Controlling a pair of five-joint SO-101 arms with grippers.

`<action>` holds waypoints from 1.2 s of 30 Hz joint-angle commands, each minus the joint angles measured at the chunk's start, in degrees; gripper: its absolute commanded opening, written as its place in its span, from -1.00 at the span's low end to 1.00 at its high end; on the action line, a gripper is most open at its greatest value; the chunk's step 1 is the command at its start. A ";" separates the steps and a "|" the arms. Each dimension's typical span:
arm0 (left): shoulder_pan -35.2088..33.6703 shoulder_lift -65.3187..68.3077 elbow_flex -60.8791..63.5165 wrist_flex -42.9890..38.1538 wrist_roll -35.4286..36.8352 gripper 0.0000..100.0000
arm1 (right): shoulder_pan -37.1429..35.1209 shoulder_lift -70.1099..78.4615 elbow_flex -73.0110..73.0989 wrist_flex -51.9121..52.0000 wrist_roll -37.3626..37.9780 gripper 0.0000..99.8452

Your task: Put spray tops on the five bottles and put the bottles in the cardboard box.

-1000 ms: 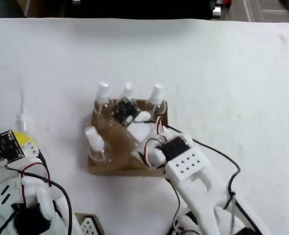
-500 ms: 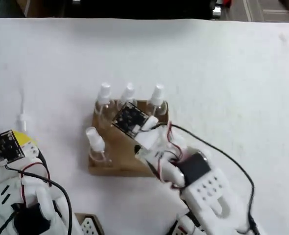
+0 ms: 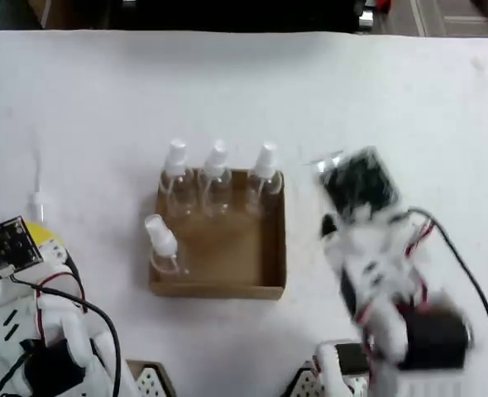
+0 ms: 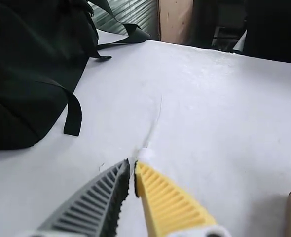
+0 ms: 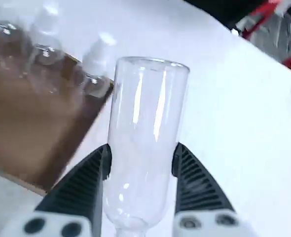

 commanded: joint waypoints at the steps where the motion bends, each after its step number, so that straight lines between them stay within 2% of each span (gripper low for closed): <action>1: -0.48 -0.48 1.32 -3.60 0.62 -0.95 | 14.20 11.47 -1.76 -6.99 3.25 -0.97; 5: -0.48 -0.48 1.67 -3.52 4.48 -0.95 | 21.32 21.41 -1.58 -12.88 3.87 -0.97; 7: -0.48 -0.48 1.76 -3.52 5.19 -0.95 | 22.55 26.07 0.18 -15.43 6.95 -0.97; 10: -0.48 -0.48 3.43 -5.01 5.36 -0.95 | 22.55 32.48 6.68 -23.16 11.78 -0.97; 13: -0.48 -0.48 5.98 -8.26 5.36 -0.95 | 22.55 37.14 15.74 -35.74 14.68 -0.97; 17: -0.40 -0.48 7.21 -9.32 5.45 -0.95 | 22.46 42.07 24.88 -51.03 16.00 -0.97; 20: 1.10 -0.48 7.30 -9.23 5.45 -0.95 | 20.88 44.97 27.78 -57.27 16.09 -0.97; 23: 1.63 -0.48 7.30 -9.23 5.45 -0.95 | 18.68 47.87 28.22 -59.47 16.53 -0.97; 29: 1.63 -0.48 7.30 -9.23 5.36 -0.95 | 15.60 52.53 28.31 -59.82 26.11 -0.97; 34: 1.54 -0.48 7.30 -9.23 5.36 -0.95 | 15.52 52.62 27.96 -59.82 26.29 -0.95; 36: 1.54 -0.48 7.30 -9.23 5.36 -0.95 | 15.52 52.62 27.96 -59.82 26.20 -0.82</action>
